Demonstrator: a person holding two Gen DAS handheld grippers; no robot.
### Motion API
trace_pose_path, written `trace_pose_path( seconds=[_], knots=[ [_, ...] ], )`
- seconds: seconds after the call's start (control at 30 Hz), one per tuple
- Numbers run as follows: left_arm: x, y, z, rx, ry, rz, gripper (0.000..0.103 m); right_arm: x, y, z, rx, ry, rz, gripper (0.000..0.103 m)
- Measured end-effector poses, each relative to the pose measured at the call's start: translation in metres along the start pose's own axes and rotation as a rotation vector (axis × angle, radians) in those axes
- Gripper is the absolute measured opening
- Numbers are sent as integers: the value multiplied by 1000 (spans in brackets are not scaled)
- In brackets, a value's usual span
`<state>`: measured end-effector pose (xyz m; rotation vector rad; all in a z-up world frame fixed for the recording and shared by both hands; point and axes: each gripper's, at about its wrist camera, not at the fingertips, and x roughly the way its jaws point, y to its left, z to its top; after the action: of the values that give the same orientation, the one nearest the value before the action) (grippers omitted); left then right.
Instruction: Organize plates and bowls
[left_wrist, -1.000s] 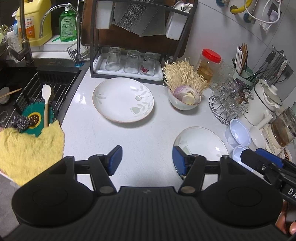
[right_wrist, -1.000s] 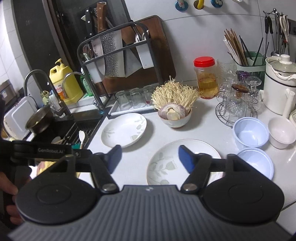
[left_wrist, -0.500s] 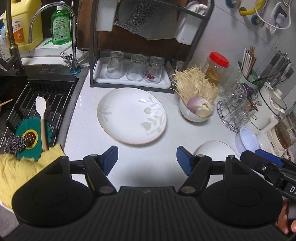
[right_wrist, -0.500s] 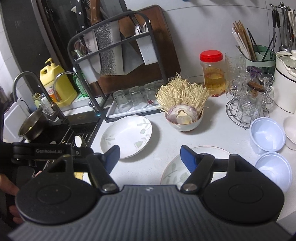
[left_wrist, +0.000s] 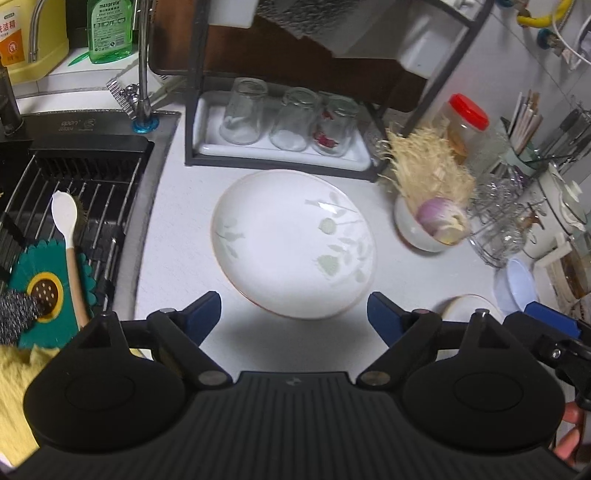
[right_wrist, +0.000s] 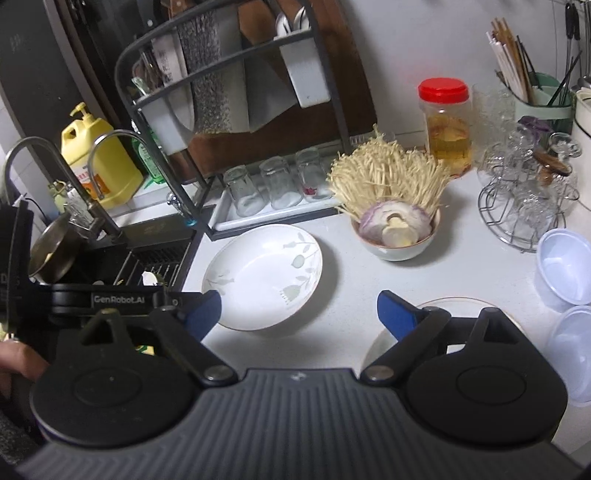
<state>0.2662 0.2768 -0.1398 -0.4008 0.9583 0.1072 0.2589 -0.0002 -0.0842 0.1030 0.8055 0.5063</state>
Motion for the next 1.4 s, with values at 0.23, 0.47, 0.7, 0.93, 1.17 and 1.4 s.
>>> trace_pose_path(
  seconds=[0.23, 0.47, 0.7, 0.93, 1.17, 1.4],
  knots=[
    [31, 31, 19, 11, -4, -7, 89, 45, 8, 5, 47, 48, 9, 92],
    [60, 60, 40, 51, 29, 5, 89, 98, 10, 13, 72, 94, -13, 78],
    [85, 70, 54, 53, 41, -32, 88, 143, 7, 18, 65, 126, -38, 60],
    [104, 67, 63, 62, 19, -64, 88, 176, -2, 21, 38, 160, -110, 49],
    [117, 69, 73, 41, 48, -90, 88, 201, -1, 22, 29, 199, -90, 39],
    [131, 66, 77, 44, 71, -115, 88, 214, 1, 22, 38, 223, -106, 33]
  ],
)
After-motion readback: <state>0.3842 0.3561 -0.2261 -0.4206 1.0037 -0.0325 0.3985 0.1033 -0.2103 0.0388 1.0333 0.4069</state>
